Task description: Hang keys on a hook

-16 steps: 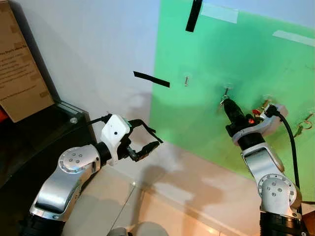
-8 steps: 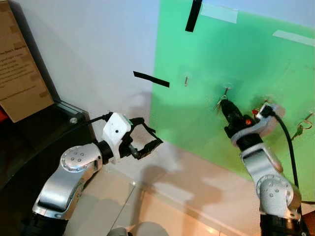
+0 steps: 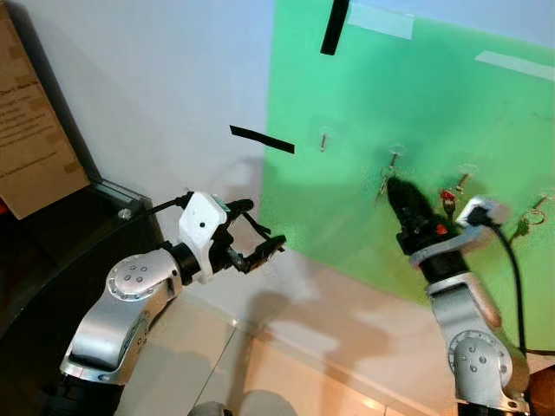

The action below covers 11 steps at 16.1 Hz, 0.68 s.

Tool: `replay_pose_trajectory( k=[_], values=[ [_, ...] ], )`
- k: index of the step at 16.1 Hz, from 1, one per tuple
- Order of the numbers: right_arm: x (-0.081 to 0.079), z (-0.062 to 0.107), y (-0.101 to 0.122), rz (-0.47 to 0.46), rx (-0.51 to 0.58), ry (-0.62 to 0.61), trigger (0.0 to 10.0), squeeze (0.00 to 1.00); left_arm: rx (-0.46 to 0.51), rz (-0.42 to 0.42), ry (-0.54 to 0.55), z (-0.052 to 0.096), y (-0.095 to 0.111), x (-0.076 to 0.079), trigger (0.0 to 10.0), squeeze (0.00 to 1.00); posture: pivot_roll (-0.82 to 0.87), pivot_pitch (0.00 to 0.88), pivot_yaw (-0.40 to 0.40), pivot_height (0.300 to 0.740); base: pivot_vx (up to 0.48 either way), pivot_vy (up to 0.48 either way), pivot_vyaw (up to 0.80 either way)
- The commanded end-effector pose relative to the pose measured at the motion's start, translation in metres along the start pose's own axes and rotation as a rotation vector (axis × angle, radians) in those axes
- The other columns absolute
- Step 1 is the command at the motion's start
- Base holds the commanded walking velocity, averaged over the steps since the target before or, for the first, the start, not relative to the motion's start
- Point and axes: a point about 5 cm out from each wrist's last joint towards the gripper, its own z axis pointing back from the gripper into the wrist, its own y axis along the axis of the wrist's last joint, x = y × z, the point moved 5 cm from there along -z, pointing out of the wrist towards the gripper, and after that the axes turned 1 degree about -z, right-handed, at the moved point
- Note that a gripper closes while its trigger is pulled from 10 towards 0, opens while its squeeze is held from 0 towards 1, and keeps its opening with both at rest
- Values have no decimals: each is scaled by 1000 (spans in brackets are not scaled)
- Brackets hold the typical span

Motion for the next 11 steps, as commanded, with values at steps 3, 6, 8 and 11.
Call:
replay_pose_trajectory(
  k=[3, 6, 8, 11],
  values=[
    [-3, -1, 4, 128, 10, 12, 10000, 1000, 8, -50, 175, 4, -4, -23, 10000, 337, 65, 0, -58, 740, 0, 0, 0],
    [7, 9, -11, 320, -94, -41, 10000, 1000, -11, -79, 335, 18, -12, -35, 10000, 345, 67, 0, -64, 740, 0, 0, 0],
    [15, 26, -31, 379, -204, -76, 10000, 1000, -42, -62, 410, 31, -22, -36, 10000, 345, 72, 0, -67, 740, 0, 0, 0],
    [44, 51, -54, 421, -306, -287, 10000, 1000, -108, 28, 470, 43, -43, -29, 10000, 341, 76, 0, -69, 740, 0, 0, -785]
  ],
)
